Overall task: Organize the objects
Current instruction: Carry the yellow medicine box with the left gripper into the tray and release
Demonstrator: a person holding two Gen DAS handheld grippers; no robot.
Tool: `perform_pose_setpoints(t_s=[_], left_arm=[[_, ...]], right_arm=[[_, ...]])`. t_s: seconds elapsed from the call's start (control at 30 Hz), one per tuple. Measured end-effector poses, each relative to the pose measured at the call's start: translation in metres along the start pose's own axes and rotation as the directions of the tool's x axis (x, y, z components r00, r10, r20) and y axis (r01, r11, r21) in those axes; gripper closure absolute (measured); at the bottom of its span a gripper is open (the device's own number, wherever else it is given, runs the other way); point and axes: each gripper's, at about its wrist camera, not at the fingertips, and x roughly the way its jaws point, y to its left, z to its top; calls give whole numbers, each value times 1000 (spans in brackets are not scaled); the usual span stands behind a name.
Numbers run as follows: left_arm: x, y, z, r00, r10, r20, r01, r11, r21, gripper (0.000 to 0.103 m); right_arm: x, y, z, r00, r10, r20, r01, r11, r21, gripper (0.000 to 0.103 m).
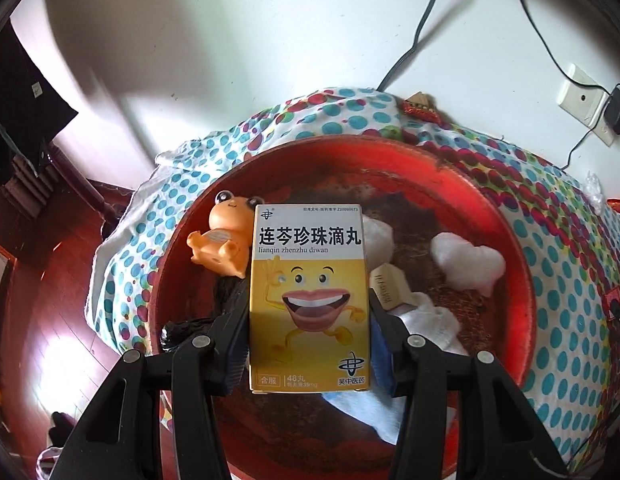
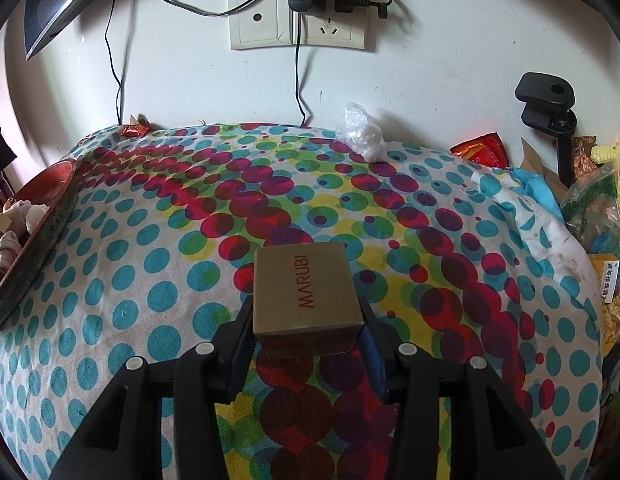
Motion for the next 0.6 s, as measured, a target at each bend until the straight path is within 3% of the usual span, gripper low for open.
perform_pose_setpoints(t_s=[0.6], left_arm=[[21, 23, 2, 1000, -12, -16, 12, 1000, -3, 53]], right_arm=[[0, 3, 0, 1000, -20, 0, 20, 1000, -14, 56]])
